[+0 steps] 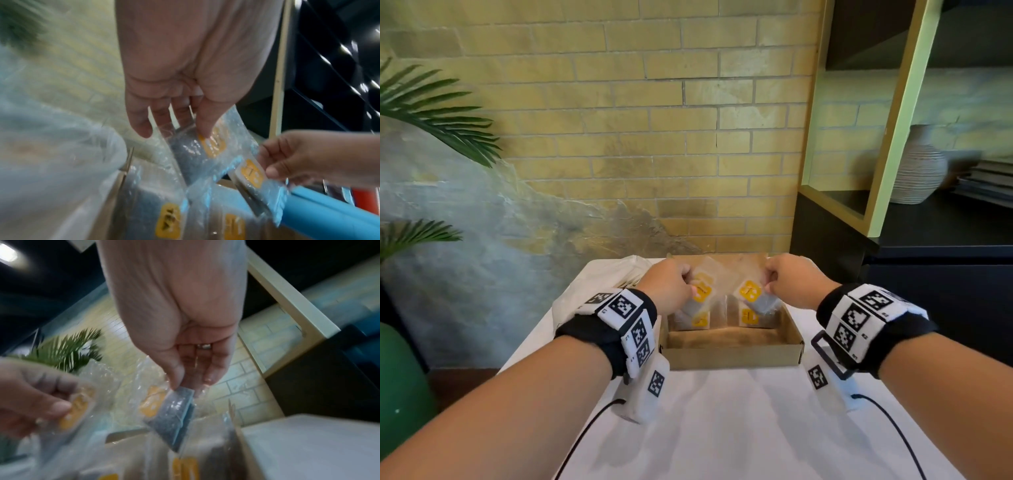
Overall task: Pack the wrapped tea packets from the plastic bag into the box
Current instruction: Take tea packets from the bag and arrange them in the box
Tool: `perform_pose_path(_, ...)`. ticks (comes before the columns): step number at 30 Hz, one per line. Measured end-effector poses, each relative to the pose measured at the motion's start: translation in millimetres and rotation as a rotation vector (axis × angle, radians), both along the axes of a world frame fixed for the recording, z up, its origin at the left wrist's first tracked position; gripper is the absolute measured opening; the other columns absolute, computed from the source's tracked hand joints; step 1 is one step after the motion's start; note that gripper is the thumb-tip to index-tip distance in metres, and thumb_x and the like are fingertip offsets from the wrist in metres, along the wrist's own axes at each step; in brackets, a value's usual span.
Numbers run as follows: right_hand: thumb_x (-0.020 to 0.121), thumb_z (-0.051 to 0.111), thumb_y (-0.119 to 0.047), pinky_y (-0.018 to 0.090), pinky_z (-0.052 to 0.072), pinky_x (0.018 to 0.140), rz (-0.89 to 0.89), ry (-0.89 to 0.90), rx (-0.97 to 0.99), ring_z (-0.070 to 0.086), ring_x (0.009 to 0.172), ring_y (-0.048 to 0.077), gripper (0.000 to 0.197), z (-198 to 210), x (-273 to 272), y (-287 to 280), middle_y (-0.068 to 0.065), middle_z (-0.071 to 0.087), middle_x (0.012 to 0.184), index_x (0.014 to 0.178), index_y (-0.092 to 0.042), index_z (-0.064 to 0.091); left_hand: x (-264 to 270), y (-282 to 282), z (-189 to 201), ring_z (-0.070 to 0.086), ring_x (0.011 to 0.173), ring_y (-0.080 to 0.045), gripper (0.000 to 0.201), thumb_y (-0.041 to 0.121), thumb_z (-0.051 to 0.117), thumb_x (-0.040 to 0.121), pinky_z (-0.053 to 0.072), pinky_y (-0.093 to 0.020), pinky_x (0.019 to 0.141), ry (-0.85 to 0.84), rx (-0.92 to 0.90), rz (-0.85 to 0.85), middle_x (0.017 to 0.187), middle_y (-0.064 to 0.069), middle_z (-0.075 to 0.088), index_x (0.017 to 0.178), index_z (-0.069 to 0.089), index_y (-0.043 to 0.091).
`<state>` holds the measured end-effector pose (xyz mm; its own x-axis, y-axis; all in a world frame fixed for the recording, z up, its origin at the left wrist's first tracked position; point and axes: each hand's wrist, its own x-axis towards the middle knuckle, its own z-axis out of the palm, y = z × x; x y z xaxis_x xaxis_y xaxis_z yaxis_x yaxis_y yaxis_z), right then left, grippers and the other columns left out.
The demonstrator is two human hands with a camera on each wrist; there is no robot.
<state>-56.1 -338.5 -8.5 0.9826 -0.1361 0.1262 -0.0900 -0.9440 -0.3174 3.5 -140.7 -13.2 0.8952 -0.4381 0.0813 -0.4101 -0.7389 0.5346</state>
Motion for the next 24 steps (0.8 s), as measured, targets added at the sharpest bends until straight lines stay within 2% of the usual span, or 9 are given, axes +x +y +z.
perform_pose_path(3,0.087,0.048,-0.002,0.017,0.036,0.062,0.084,0.069,-0.154,0.055,0.088,0.019,0.018,4,5,4,0.002,0.061,0.092,0.088,-0.015,0.06,-2,-8,5,0.048,0.078,-0.026,0.017,0.004,0.052,0.088,0.039,-0.03,0.07,-0.109,0.311,-0.096,0.075,-0.01,0.053,0.071,0.055,0.01)
perform_pose_path(5,0.087,0.046,0.001,0.019,0.043,0.073,0.131,0.129,-0.22,0.059,0.095,0.021,0.025,2,11,7,0.004,0.064,0.101,0.094,-0.014,0.063,-5,-15,5,0.055,0.088,-0.03,0.019,0.0,0.049,0.088,0.043,-0.031,0.075,-0.124,0.44,-0.141,0.086,-0.011,0.061,0.09,0.066,0.009)
perform_pose_path(7,0.087,0.047,0.003,0.029,0.047,0.09,0.148,0.199,-0.297,0.059,0.105,0.025,0.029,-2,15,9,0.005,0.063,0.113,0.105,-0.013,0.064,-6,-20,-1,0.058,0.104,-0.031,0.029,-0.001,0.047,0.089,0.046,-0.033,0.085,-0.126,0.541,-0.156,0.111,-0.013,0.064,0.112,0.065,0.006)
perform_pose_path(10,0.09,0.045,-0.001,0.031,0.045,0.091,0.165,0.267,-0.397,0.057,0.11,0.027,0.03,-9,16,12,0.01,0.06,0.121,0.112,-0.009,0.063,-2,-24,-11,0.057,0.112,-0.028,0.032,0.007,0.048,0.09,0.047,-0.033,0.09,-0.147,0.658,-0.14,0.123,-0.012,0.059,0.119,0.061,0.011)
perform_pose_path(13,0.094,0.043,-0.006,0.032,0.045,0.092,0.19,0.325,-0.518,0.056,0.113,0.028,0.031,-18,17,13,0.012,0.059,0.124,0.12,-0.007,0.059,5,-28,-13,0.053,0.119,-0.028,0.037,0.01,0.047,0.092,0.044,-0.033,0.097,-0.076,0.831,-0.138,0.134,-0.011,0.052,0.129,0.055,0.01)
perform_pose_path(15,0.093,0.045,-0.006,0.032,0.046,0.09,0.181,0.325,-0.562,0.057,0.111,0.028,0.03,-20,19,10,0.013,0.06,0.122,0.119,-0.007,0.06,9,-29,-14,0.055,0.117,-0.028,0.036,0.008,0.048,0.092,0.045,-0.032,0.096,-0.087,0.823,-0.125,0.131,-0.012,0.054,0.126,0.057,0.009)
perform_pose_path(19,0.091,0.047,-0.004,0.035,0.047,0.092,0.166,0.287,-0.562,0.058,0.109,0.029,0.028,-18,24,3,0.013,0.061,0.119,0.115,-0.008,0.061,16,-25,-15,0.061,0.103,-0.028,0.029,0.003,0.049,0.089,0.05,-0.034,0.091,-0.181,0.69,-0.099,0.114,-0.011,0.065,0.109,0.069,0.012)
perform_pose_path(22,0.091,0.047,-0.005,0.033,0.047,0.087,0.161,0.268,-0.54,0.058,0.107,0.029,0.028,-19,23,0,0.012,0.062,0.117,0.115,-0.009,0.061,19,-25,-18,0.062,0.101,-0.027,0.027,0.005,0.053,0.087,0.051,-0.034,0.089,-0.185,0.665,-0.08,0.111,-0.008,0.064,0.107,0.069,0.014)
perform_pose_path(24,0.09,0.051,-0.01,0.033,0.047,0.086,0.156,0.281,-0.547,0.059,0.107,0.028,0.028,-21,23,0,0.011,0.062,0.117,0.116,-0.01,0.06,20,-26,-22,0.063,0.098,-0.026,0.024,0.009,0.058,0.085,0.052,-0.032,0.083,-0.156,0.716,-0.071,0.111,-0.006,0.064,0.107,0.069,0.015)
